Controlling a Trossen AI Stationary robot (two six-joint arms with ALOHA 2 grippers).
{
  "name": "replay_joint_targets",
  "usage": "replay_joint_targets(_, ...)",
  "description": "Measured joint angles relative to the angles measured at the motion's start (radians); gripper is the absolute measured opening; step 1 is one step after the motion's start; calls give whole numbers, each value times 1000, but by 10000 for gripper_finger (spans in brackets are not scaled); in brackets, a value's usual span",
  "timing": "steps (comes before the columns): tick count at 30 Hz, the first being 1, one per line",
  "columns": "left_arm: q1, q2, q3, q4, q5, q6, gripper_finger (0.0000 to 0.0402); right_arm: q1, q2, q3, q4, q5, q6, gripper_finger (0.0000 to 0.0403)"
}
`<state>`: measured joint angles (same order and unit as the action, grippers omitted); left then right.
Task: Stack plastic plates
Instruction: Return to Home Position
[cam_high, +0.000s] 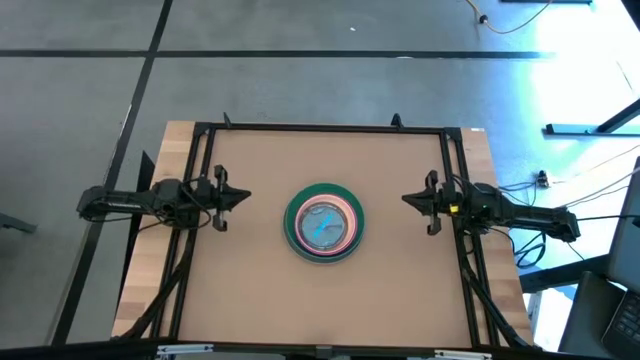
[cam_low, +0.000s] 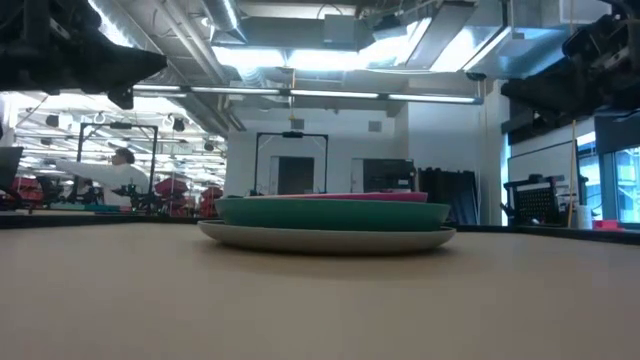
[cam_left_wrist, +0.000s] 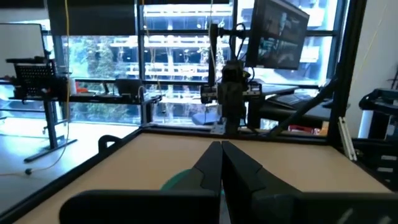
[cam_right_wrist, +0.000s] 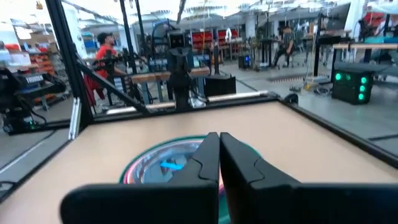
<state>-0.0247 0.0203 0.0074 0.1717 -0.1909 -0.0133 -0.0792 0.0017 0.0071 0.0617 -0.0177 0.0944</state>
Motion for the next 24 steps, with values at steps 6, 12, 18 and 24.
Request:
replay_joint_targets(6,3,-19,1,-37,-29,-2,0,0,0,0,-41,2,29,8)
replay_joint_targets(12,2,-12,0,-95,-83,-36,0,0,0,0,-42,25,40,8)
replay_joint_targets(18,2,-3,0,-113,-82,-56,0,0,7,0,-45,24,116,8)
replay_joint_targets(24,2,-3,0,-114,-81,-56,0,0,7,0,-46,25,116,8)
